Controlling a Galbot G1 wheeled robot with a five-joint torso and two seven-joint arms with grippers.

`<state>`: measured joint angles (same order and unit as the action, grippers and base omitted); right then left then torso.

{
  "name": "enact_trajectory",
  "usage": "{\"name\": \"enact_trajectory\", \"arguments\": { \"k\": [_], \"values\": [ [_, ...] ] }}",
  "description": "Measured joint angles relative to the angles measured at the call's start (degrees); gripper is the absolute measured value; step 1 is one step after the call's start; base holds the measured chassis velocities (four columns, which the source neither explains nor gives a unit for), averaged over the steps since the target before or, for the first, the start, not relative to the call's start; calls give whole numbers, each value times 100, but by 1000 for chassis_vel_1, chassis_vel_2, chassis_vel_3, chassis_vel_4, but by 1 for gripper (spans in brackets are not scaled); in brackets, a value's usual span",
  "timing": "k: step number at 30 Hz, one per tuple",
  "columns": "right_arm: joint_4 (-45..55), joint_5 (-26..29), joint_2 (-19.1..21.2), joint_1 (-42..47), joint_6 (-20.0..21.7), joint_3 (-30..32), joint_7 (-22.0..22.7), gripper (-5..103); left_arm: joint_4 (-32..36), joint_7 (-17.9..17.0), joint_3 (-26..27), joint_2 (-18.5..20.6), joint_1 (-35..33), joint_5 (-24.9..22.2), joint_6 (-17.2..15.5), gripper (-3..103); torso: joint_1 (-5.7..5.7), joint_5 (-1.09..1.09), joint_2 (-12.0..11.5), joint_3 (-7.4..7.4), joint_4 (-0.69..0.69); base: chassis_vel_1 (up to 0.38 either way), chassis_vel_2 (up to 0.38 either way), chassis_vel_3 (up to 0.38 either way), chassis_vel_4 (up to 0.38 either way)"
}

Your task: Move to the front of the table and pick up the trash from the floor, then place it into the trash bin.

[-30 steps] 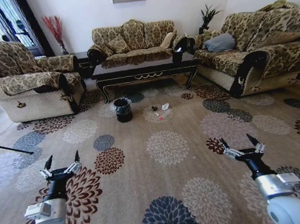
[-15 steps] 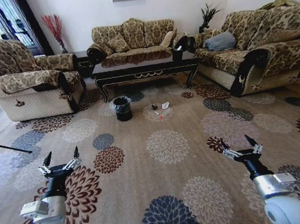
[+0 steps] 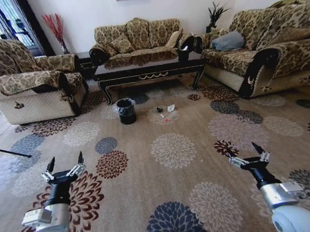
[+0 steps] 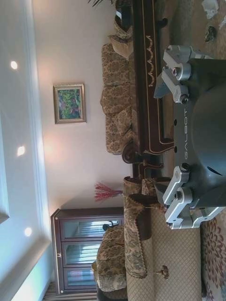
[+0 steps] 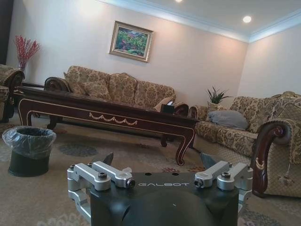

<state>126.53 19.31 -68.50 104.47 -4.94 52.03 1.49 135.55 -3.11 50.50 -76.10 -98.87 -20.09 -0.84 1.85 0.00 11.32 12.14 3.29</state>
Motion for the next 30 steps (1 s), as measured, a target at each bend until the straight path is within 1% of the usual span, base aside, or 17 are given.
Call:
{"name": "enact_trajectory", "arguments": {
  "k": [6, 8, 9, 12, 19, 22, 23, 27, 29, 30],
  "values": [
    [2, -5, -17, -16, -12, -8, -2, 100, 11, 0, -46, -28, -62, 84, 7, 100, -34, 0, -128, -93, 0, 0, 0, 0, 0],
    [2, -7, -33, -24, -16, -22, -3, 100, 25, 1, -60, -50, -83, 105, 10, 100, -48, 0, -193, -145, 0, 0, 0, 0, 0],
    [2, -7, -33, -24, -16, -22, -3, 100, 25, 1, -60, -50, -83, 105, 10, 100, -48, 0, -193, -145, 0, 0, 0, 0, 0],
    [-9, -9, -35, -41, -21, -32, -4, 100, 30, 1, -59, -53, -99, 118, 11, 100, -70, 0, -283, -211, 0, 0, 0, 0, 0],
    [-27, -9, -28, -71, -34, -40, -5, 100, 34, 2, -57, -78, -125, 140, 13, 100, -110, 0, -420, -309, 0, 0, 0, 0, 0],
    [-42, -13, -25, -84, -53, -43, -32, 100, 35, 2, -57, -85, -135, 145, 16, 100, -127, 0, -511, -382, 0, 0, 0, 0, 0],
    [-42, -13, -25, -84, -53, -43, -32, 100, 35, 2, -57, -85, -135, 145, 16, 100, -127, 0, -511, -382, 0, 0, 0, 0, 0],
    [-53, -3, -22, -86, -129, -21, -116, 100, 43, 4, -57, -90, -144, 147, 16, 100, -146, 0, -616, -468, 0, 0, 0, 0, 0],
    [-52, 54, -30, -74, -247, -14, -207, 100, 46, 4, -58, -93, -147, 151, 16, 100, -151, 0, -666, -514, 0, 0, 0, 0, 0],
    [-52, 54, -30, -74, -247, -14, -207, 100, 46, 4, -58, -93, -147, 151, 16, 100, -151, 0, -666, -514, 0, 0, 0, 0, 0]
  ]
}}
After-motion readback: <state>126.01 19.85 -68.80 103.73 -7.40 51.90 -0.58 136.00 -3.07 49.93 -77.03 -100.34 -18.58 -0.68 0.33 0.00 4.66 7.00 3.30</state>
